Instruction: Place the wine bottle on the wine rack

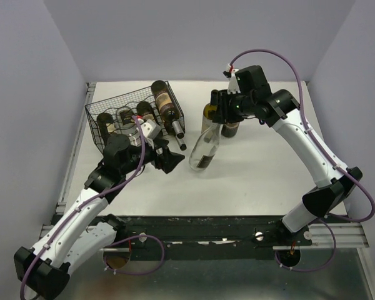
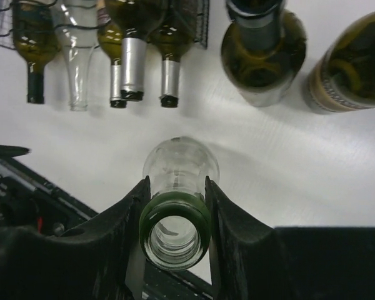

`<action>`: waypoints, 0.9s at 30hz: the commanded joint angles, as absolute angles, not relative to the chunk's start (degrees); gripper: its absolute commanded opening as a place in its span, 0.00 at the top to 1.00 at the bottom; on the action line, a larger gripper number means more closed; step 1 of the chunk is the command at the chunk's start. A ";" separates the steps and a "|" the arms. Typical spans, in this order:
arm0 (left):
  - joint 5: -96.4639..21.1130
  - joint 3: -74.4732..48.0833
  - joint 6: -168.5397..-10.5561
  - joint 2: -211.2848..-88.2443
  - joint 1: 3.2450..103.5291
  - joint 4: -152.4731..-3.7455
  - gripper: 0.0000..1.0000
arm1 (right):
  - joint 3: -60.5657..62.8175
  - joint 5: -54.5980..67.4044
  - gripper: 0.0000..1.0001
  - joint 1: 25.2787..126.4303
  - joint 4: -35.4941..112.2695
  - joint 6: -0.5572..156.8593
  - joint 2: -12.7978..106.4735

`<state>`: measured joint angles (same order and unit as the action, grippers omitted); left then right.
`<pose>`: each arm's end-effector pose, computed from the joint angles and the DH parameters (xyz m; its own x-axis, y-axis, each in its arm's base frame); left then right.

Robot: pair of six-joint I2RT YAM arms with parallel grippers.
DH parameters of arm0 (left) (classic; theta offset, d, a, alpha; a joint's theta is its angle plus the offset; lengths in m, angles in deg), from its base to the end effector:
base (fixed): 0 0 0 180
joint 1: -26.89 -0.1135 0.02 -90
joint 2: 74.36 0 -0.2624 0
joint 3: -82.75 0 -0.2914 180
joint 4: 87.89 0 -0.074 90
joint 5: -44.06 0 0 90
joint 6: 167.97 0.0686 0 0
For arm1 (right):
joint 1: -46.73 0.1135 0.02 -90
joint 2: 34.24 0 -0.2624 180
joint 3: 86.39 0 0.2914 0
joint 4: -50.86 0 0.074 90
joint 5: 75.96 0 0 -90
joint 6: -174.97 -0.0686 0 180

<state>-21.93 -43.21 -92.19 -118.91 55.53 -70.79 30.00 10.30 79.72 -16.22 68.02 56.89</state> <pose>0.2112 -0.1471 0.3275 -0.3072 -0.0879 -0.9476 0.7390 0.6054 -0.2957 0.3288 0.2188 0.4052 -0.7053 -0.1110 -0.7002 -0.3957 0.8811 0.2589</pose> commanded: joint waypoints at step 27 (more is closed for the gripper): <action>-24.58 -41.51 -85.44 -136.49 65.12 -75.65 0.01 | 28.95 -33.58 0.99 79.77 -1.19 69.40 51.19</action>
